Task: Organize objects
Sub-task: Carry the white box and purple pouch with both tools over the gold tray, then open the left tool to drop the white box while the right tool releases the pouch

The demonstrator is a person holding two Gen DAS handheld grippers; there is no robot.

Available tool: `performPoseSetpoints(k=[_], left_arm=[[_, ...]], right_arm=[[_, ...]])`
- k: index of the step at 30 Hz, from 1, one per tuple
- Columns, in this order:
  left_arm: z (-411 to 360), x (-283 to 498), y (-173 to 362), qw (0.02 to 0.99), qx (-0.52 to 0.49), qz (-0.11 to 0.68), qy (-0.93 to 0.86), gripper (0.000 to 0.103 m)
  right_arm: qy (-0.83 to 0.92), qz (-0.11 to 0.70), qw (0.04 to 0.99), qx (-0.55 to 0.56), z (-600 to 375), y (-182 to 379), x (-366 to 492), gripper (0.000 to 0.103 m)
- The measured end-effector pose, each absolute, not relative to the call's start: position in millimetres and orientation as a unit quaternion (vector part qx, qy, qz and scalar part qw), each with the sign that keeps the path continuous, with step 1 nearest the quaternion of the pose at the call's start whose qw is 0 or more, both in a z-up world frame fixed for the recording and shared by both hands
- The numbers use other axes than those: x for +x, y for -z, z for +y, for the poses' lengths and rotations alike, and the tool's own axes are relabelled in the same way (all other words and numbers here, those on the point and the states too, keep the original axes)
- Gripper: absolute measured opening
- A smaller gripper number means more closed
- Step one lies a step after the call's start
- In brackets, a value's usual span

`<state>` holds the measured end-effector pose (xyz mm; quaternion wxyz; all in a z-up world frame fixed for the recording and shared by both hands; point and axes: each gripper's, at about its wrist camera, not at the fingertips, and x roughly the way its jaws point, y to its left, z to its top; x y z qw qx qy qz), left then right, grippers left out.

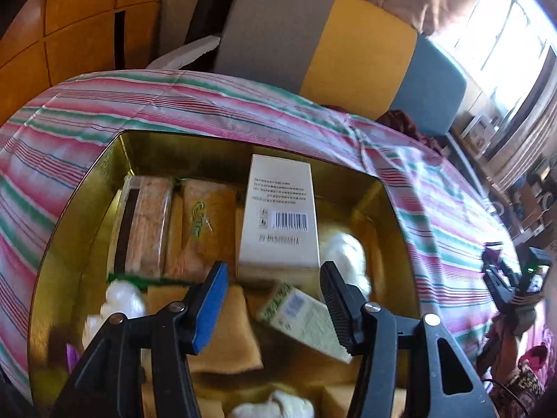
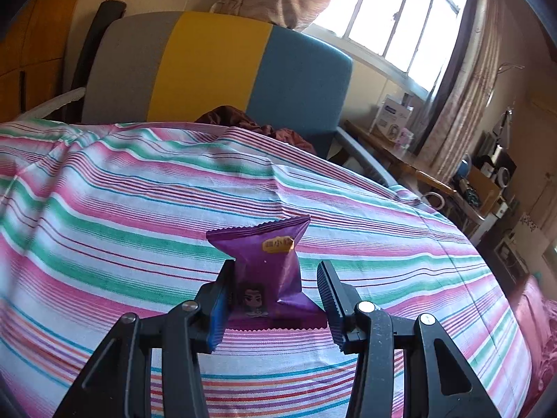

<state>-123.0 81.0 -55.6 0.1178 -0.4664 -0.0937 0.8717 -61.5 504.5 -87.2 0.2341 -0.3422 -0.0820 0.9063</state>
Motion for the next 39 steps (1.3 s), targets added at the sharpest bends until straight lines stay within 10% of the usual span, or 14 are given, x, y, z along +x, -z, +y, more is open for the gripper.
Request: performPoseSetpoints(k=[39], left_arm=[[20, -13, 25, 0.047, -0.382, -0.102, -0.917, 0.055]], right_arm=[[-0.907, -0.012, -0.075, -0.414, 214, 33, -57, 0.048]])
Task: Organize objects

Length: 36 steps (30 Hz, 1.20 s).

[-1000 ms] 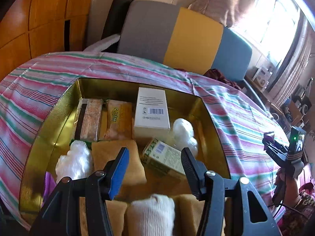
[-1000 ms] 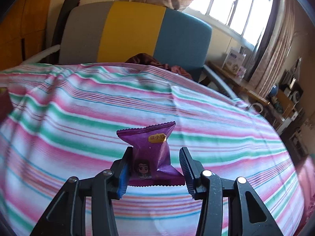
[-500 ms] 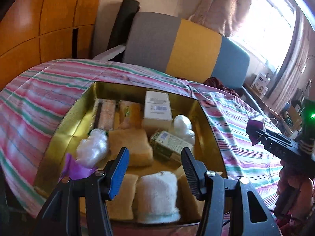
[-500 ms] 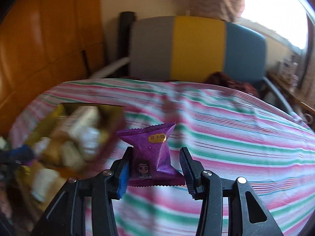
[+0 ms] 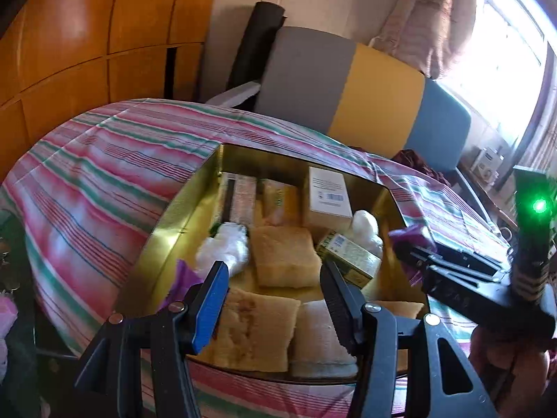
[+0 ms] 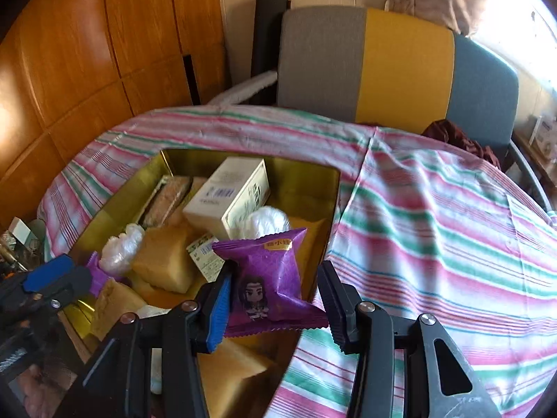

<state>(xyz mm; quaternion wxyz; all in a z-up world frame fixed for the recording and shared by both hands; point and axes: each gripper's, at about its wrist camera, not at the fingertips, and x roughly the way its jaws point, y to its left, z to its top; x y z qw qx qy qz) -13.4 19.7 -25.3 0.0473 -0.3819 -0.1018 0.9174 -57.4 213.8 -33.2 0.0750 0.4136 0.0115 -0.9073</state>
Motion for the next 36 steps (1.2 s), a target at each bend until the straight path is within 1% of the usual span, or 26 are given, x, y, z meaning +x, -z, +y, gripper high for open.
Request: performPoseSetpoints(k=[11, 14, 17, 25, 28, 31, 33, 36], left_arm=[[19, -13, 28, 0.034, -0.388, -0.091, -0.917, 0.055], [20, -13, 28, 0.032, -0.389, -0.088, -0.917, 0.055], [21, -11, 29, 0.032, -0.388, -0.086, -0.917, 0.055], [24, -10, 30, 0.022, -0.393, -0.08, -0.916, 0.056], [24, -8, 29, 0.013, -0.389, -0.079, -0.918, 0.055], [23, -6, 26, 0.008, -0.385, -0.079, -0.919, 0.055], [23, -5, 25, 0.008, -0.384, -0.078, -0.92, 0.055], [22, -3, 23, 0.005, -0.382, -0.078, -0.921, 0.055]], right_arm=[[0.904, 0.028, 0.072, 0.421, 208, 42, -63, 0.049], [0.905, 0.025, 0.075, 0.418, 208, 40, -61, 0.053], [0.91, 0.027, 0.075, 0.406, 209, 34, -55, 0.06], [0.917, 0.01, 0.063, 0.393, 220, 25, -40, 0.061], [0.918, 0.025, 0.049, 0.393, 220, 26, -36, 0.061], [0.914, 0.04, 0.056, 0.401, 217, 29, -37, 0.061], [0.91, 0.062, 0.055, 0.406, 211, 33, -40, 0.061], [0.905, 0.112, 0.022, 0.411, 204, 42, -50, 0.061]])
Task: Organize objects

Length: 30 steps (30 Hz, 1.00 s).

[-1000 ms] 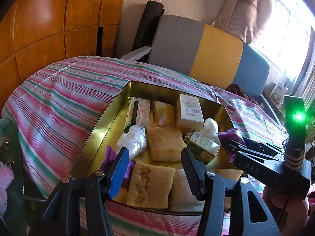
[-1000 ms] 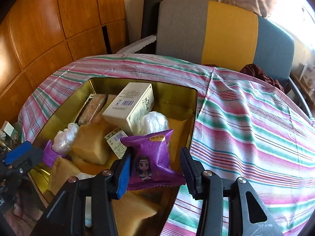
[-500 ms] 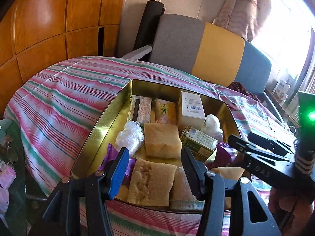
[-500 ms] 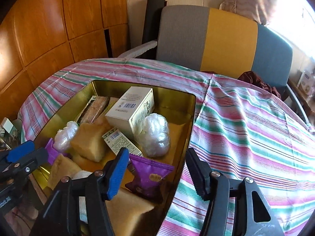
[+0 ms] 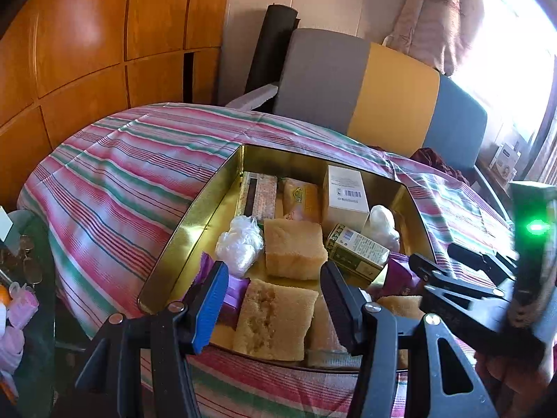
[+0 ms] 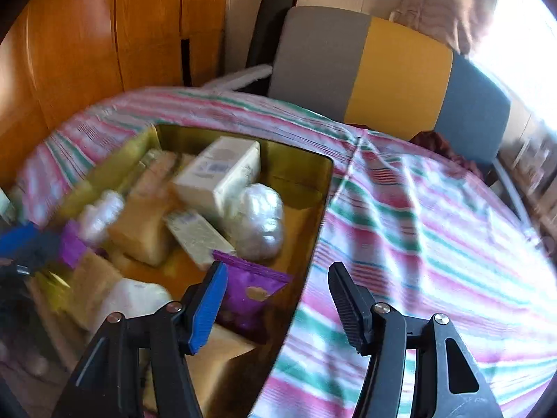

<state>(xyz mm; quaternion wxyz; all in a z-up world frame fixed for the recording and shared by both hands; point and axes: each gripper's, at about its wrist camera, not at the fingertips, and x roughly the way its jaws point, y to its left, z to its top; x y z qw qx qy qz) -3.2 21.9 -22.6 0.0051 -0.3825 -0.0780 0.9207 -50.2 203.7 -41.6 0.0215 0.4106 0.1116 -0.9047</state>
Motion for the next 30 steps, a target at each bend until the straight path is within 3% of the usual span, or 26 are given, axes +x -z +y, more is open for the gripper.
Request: performPoseSetpoints(k=[8, 16, 19, 30], left_arm=[[17, -2, 19, 0.001, -0.391, -0.083, -0.917, 0.055], [15, 2, 13, -0.019, -0.387, -0.056, -0.92, 0.055], [10, 5, 10, -0.028, -0.384, -0.051, -0.921, 0.055], [-9, 14, 0, -0.073, -0.375, -0.04, -0.923, 0.055]], right_arm=[[0.911, 0.045, 0.003, 0.41, 228, 32, -61, 0.064], [0.912, -0.005, 0.036, 0.409, 205, 5, -27, 0.095], [0.911, 0.001, 0.042, 0.411, 188, 0, -17, 0.1], [0.917, 0.015, -0.009, 0.399, 159, -17, 4, 0.103]])
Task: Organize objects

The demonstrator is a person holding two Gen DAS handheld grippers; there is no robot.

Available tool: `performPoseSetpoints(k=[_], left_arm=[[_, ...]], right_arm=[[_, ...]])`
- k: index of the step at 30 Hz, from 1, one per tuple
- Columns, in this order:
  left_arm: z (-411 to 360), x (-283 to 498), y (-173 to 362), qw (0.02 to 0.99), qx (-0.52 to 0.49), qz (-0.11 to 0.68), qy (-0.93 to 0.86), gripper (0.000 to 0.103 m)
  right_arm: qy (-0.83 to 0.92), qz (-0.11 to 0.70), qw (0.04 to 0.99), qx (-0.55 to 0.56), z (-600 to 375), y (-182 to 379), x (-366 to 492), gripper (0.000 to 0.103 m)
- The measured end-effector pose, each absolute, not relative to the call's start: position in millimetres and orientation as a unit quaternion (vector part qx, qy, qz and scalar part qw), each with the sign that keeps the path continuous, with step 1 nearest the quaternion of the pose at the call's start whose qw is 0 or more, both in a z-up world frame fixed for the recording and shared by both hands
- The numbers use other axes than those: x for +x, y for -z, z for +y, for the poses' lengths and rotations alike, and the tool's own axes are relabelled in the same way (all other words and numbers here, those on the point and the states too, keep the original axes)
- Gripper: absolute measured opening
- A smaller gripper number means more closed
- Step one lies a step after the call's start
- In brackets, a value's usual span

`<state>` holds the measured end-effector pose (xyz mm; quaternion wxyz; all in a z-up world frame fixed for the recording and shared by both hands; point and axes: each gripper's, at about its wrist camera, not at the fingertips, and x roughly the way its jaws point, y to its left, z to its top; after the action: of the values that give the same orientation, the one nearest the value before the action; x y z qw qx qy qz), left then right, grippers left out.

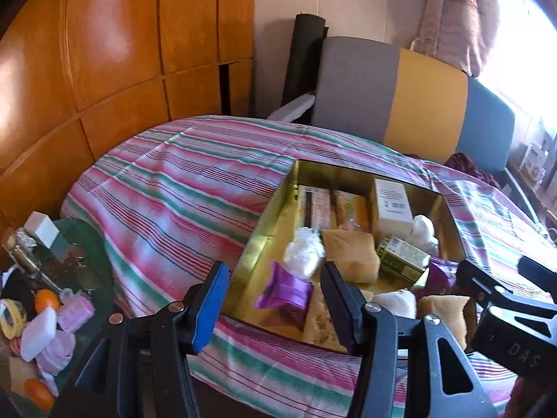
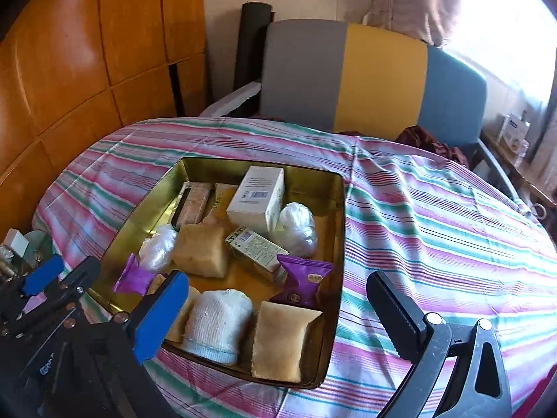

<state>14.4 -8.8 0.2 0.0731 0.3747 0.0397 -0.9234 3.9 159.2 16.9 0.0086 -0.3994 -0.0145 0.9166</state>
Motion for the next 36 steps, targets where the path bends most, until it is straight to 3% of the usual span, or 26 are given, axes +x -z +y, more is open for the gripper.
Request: performPoseSetpoints(k=[36], left_arm=[[-7.3, 13.2, 0.3, 0.051, 0.419, 0.031, 0.906, 0.055]], right_arm=[[-0.905, -0.007, 0.067, -0.419, 161.0, -8.9, 1.2, 0.103]])
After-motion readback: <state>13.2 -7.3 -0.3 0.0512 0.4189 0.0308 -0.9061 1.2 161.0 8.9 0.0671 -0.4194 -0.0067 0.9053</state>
